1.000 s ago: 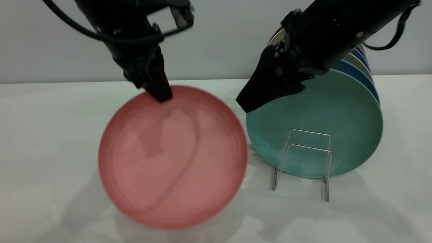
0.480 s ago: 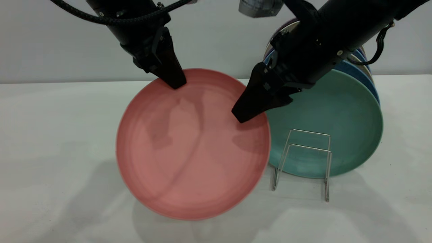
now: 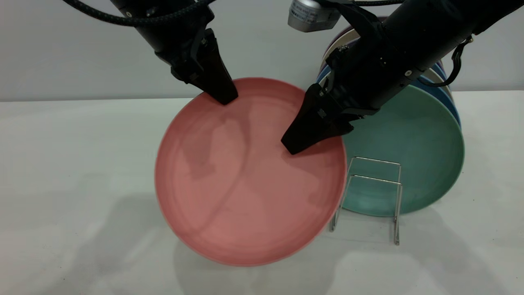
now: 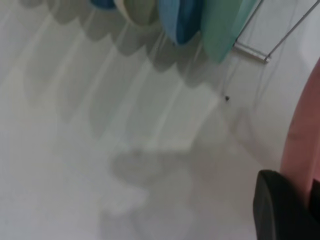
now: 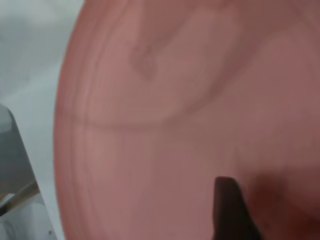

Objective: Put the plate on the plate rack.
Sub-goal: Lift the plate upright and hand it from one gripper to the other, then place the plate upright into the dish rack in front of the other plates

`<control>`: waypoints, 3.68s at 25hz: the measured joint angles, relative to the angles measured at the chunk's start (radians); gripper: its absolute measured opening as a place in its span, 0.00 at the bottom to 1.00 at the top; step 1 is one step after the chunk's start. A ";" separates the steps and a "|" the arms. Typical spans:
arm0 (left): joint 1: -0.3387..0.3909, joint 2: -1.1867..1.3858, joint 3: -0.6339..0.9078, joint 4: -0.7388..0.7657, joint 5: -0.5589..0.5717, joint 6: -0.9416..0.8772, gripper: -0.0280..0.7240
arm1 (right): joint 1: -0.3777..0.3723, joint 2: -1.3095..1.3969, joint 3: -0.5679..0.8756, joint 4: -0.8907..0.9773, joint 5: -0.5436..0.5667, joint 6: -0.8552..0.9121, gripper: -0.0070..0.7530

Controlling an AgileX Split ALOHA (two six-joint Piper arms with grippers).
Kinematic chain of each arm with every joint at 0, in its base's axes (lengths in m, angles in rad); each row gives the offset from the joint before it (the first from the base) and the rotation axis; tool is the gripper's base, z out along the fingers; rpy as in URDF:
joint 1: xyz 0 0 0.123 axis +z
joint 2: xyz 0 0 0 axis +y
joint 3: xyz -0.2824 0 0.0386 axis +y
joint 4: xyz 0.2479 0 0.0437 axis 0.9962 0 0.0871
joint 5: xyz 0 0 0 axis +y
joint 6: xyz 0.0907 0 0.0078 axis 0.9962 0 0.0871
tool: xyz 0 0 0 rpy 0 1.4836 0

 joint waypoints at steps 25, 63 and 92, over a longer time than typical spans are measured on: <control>-0.006 -0.005 0.001 0.140 0.152 -0.053 0.32 | 0.002 0.004 0.000 -0.019 -0.002 0.021 0.13; 0.113 -0.006 0.001 0.517 0.182 -0.677 0.76 | 0.001 -0.268 0.000 -0.576 0.131 0.413 0.12; 0.135 -0.006 0.001 0.549 0.280 -0.914 0.70 | 0.089 -0.334 0.000 -1.164 -0.052 0.791 0.12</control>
